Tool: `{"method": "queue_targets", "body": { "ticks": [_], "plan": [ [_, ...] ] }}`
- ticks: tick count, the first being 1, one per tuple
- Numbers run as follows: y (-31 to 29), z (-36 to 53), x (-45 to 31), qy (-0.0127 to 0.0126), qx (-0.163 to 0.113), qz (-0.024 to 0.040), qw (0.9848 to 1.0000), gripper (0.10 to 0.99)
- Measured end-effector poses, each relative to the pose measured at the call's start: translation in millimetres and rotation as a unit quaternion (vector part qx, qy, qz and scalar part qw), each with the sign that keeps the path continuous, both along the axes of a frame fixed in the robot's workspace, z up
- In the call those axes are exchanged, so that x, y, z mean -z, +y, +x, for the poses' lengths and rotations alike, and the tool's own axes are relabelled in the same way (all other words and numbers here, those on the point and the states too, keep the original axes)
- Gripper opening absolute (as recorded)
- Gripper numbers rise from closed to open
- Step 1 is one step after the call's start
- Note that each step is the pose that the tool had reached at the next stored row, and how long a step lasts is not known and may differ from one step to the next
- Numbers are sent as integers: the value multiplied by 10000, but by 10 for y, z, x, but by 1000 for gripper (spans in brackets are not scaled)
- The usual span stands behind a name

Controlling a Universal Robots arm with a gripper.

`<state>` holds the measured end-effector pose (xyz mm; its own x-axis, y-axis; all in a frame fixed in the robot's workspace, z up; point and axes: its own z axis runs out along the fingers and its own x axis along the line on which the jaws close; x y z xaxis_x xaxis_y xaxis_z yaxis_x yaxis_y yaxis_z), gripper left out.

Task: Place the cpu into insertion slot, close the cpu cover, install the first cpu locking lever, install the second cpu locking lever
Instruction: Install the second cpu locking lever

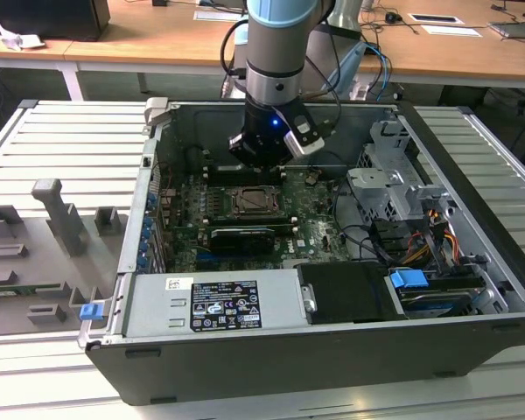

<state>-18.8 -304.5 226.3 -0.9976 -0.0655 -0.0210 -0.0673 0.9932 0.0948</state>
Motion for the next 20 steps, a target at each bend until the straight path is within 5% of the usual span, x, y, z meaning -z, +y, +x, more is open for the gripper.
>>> {"method": "queue_targets", "body": {
  "ticks": [12, 16, 20],
  "plan": [
    [-30, 0, -51, 0, 0, 1, 10000, 106],
    [-97, -4, -51, 0, 1, 0, 10000, 106],
    [-152, -6, -246, 0, 13, 0, 10000, 106]
  ]
}}
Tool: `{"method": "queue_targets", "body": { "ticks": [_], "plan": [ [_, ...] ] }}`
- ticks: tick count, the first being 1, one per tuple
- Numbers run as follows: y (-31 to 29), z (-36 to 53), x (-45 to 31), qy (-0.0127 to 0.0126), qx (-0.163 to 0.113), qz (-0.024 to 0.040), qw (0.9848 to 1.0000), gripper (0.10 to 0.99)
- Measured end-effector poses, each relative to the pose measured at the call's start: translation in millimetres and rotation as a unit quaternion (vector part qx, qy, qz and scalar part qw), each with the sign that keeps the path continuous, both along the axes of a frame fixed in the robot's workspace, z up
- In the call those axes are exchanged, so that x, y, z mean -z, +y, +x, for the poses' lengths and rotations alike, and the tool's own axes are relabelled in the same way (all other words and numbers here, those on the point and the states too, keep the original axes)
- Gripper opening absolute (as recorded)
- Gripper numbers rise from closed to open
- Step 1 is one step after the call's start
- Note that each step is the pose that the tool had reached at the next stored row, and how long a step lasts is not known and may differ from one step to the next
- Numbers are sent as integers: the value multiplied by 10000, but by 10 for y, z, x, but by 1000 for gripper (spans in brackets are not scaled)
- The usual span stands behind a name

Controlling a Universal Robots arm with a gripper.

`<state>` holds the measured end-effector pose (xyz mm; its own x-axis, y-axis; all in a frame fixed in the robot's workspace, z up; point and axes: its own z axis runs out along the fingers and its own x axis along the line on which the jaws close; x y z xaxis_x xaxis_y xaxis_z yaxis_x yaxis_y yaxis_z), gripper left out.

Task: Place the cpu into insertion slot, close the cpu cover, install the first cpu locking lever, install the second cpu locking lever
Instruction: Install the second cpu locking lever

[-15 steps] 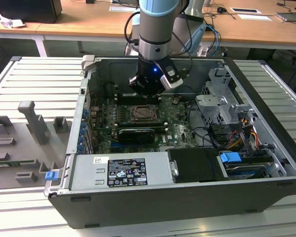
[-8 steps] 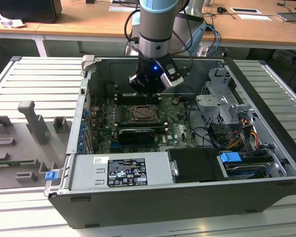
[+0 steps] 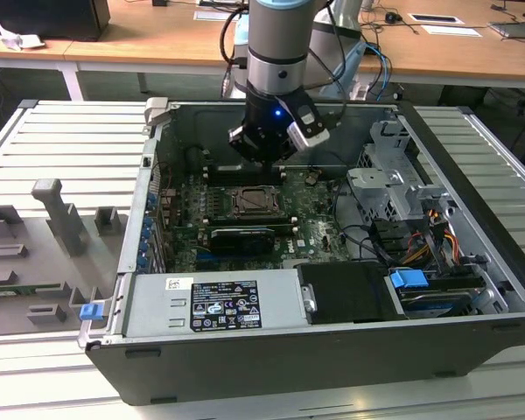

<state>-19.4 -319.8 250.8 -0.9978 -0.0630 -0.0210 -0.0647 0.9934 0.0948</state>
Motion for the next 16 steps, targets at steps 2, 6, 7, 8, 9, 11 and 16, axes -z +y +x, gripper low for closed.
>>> {"method": "queue_targets", "body": {
  "ticks": [2, 6, 7, 8, 9, 11, 16],
  "plan": [
    [-100, 0, 0, 0, 24, -1, 10000, 106],
    [-238, 0, 7, 0, 40, 0, 10000, 106],
    [-279, 0, 7, 0, 42, 0, 10000, 106],
    [-320, 0, 7, 1, 43, 0, 10000, 106],
    [-342, 0, 8, 1, 44, 0, 10000, 106],
    [-375, 0, 7, 2, 44, 0, 10000, 106],
    [-458, 0, 13, 8, 44, 26, 10000, 106]
  ]
}}
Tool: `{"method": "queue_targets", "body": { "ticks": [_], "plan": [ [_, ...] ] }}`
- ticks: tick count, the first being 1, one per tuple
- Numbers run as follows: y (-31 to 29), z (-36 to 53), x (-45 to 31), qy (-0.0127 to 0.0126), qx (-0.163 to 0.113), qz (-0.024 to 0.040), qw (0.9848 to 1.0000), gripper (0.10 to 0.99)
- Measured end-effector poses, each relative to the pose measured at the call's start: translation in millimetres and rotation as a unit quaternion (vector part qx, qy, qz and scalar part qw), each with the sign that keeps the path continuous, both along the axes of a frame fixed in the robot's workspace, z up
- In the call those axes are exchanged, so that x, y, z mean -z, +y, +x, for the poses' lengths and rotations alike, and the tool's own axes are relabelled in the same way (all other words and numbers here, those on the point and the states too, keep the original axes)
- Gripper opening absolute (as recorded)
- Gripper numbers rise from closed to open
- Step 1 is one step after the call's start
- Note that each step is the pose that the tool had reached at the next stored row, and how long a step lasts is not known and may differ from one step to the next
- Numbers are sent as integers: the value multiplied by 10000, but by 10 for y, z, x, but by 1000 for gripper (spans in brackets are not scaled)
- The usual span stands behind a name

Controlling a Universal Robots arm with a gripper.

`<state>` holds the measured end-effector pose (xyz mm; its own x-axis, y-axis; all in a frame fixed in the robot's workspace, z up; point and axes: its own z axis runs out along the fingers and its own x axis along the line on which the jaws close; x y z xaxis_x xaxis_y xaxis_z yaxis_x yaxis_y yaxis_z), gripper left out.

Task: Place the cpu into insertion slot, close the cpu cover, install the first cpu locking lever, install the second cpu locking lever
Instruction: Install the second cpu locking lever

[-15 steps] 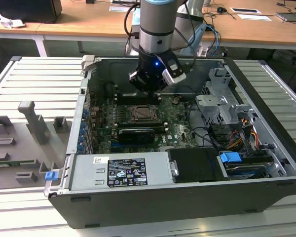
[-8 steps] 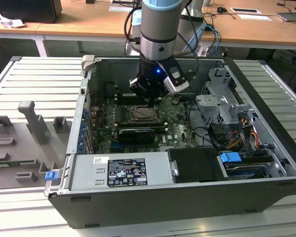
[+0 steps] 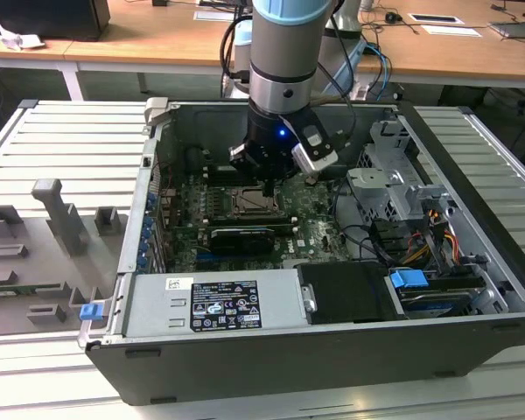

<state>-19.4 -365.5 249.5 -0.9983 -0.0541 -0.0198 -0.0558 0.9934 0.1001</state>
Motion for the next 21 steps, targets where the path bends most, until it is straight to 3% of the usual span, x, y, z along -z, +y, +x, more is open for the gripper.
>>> {"method": "queue_targets", "body": {
  "ticks": [3, 6, 12, 18, 21],
  "plan": [
    [-67, -2, 33, 0, -1, 27, 10000, 106],
    [-75, -21, 51, 0, -9, 73, 10000, 106],
    [-82, -27, 64, 0, -10, 388, 9992, 106],
    [-92, -26, 71, 0, -11, 529, 9986, 106],
    [-144, -27, 78, 0, -10, 589, 9983, 106]
  ]
}}
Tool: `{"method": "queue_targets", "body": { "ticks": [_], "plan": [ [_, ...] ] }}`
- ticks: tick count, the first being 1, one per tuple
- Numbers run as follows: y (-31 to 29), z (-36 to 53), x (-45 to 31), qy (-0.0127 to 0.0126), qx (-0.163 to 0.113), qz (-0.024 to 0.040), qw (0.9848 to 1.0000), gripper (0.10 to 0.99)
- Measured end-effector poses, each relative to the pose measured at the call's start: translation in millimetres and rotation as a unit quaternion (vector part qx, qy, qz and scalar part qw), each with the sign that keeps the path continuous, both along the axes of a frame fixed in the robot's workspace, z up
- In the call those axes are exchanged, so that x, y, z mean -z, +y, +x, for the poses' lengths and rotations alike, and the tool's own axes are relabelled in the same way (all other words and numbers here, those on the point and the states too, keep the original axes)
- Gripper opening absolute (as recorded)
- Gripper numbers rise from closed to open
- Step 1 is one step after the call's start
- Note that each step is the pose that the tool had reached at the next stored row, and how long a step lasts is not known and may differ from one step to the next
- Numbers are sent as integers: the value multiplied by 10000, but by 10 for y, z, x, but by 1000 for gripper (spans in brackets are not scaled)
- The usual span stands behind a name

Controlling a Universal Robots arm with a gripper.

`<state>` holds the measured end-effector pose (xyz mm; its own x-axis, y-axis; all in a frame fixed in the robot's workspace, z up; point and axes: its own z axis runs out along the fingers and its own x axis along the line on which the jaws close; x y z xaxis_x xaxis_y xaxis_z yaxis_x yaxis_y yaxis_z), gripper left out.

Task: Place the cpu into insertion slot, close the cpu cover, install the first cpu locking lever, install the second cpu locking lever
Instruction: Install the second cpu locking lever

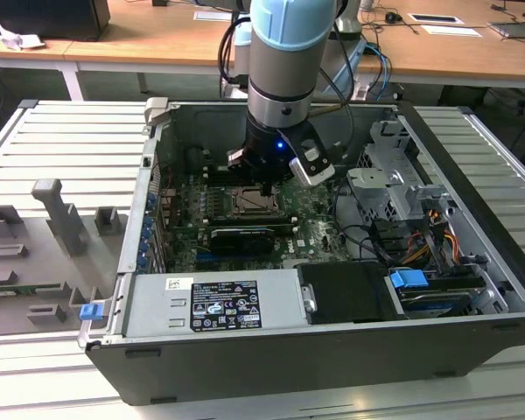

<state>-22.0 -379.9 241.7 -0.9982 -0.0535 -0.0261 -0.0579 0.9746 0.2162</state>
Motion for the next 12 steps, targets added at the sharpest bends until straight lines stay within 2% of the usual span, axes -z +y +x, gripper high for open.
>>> {"method": "queue_targets", "body": {
  "ticks": [6, 8, 12],
  "plan": [
    [-72, 0, 7, 1, 0, 11, 10000, 106],
    [-121, -3, 16, 1, 0, 45, 10000, 106],
    [-152, -62, 46, 1, -8, 57, 10000, 106]
  ]
}}
